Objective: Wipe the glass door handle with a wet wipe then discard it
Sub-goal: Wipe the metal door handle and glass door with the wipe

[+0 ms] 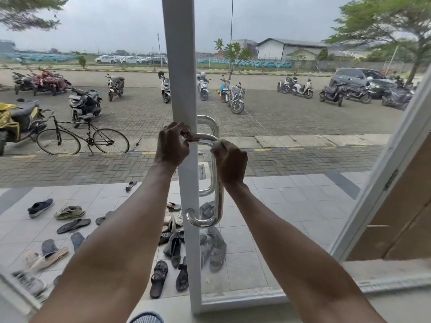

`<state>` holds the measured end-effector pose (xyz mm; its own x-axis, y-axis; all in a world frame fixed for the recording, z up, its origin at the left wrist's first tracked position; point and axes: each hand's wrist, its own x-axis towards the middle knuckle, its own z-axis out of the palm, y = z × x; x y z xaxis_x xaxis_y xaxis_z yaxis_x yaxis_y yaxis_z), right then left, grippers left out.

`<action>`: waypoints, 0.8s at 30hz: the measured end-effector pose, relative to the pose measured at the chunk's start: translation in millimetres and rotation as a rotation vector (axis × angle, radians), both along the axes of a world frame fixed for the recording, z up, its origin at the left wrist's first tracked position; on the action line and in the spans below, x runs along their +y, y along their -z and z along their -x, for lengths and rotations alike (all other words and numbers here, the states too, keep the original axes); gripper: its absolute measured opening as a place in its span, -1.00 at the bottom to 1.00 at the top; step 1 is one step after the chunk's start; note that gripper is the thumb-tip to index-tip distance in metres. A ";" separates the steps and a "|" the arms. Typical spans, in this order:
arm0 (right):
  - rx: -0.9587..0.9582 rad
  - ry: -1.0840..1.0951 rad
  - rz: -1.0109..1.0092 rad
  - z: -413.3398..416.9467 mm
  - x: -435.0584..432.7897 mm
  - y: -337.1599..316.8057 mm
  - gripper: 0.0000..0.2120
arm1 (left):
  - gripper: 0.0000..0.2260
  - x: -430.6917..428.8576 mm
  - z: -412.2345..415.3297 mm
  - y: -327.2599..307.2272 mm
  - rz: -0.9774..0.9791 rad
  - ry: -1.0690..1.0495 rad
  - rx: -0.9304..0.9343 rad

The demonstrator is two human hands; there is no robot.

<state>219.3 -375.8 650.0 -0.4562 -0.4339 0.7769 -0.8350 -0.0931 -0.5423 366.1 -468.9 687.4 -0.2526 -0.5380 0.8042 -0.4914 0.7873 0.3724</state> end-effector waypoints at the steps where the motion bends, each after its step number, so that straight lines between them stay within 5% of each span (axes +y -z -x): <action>1: 0.023 0.004 -0.003 1.6 -2.1 2.1 -0.84 | -0.79 -0.4 0.4 1.3 0.010 0.001 0.006; 9: -0.143 -0.012 -0.086 2.7 7.4 71.0 -0.68 | -0.77 1.4 1.8 6.9 0.047 0.032 0.059; 15: -0.240 -0.085 -0.269 6.2 11.2 78.4 -0.88 | -0.76 2.6 1.3 9.5 0.044 0.037 0.093; 24: -0.204 -0.044 -0.046 1.9 3.3 30.5 -0.79 | -0.73 19.4 15.9 25.1 0.006 -0.050 0.228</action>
<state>217.5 -372.5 619.5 -0.5815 -0.4901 0.6493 -0.7033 -0.0984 -0.7041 350.2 -449.5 662.4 -0.0367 -0.5399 0.8409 -0.4334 0.7668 0.4734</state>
